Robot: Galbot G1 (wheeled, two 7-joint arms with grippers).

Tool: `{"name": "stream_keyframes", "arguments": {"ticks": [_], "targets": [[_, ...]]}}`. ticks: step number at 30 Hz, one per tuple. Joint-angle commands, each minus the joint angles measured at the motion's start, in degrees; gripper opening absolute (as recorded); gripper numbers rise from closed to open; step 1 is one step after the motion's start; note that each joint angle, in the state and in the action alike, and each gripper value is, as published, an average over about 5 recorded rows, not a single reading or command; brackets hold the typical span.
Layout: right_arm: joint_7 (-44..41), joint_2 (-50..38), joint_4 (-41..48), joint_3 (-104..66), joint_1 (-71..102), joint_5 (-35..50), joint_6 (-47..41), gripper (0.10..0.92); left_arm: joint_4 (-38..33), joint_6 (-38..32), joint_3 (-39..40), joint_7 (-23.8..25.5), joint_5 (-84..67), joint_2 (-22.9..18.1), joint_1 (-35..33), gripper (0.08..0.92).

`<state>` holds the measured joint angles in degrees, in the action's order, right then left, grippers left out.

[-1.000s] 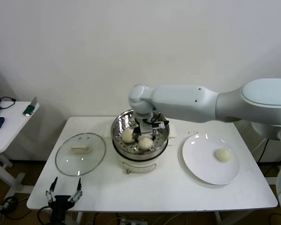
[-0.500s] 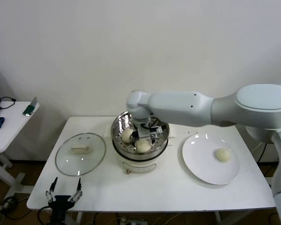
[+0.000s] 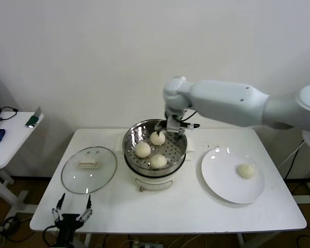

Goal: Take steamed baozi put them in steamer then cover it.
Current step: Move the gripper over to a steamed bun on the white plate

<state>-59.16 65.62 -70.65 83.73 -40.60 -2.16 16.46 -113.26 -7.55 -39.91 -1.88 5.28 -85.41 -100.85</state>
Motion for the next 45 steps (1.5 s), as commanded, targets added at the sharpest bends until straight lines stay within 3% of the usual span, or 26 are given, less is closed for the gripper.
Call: {"name": "stream_keyframes", "arguments": {"ticks": [1,11,23,45], "targets": [[0.69,-20.77,-0.68,3.45,-0.16,22.75,-30.02,0.823,-0.06,-0.20,0.09,0.04,0.10,0.14,-0.18,0.823],[-5.92,-29.66,8.05,-8.48,18.23,8.44,-24.31,0.823,-0.62,-0.14,0.15,0.05,0.87,0.03,-1.04,0.823],[-5.66,-24.96,21.78,-26.30,35.17,-3.05,-18.92,0.823,-0.65,-0.10,-0.10,-0.06,2.06,-0.74,-2.26,0.823],[-5.37,-16.78,30.56,-30.77,37.71,-7.88,-17.13,0.823,0.41,0.28,-0.20,-0.14,2.61,-0.95,-1.33,0.823]]}}
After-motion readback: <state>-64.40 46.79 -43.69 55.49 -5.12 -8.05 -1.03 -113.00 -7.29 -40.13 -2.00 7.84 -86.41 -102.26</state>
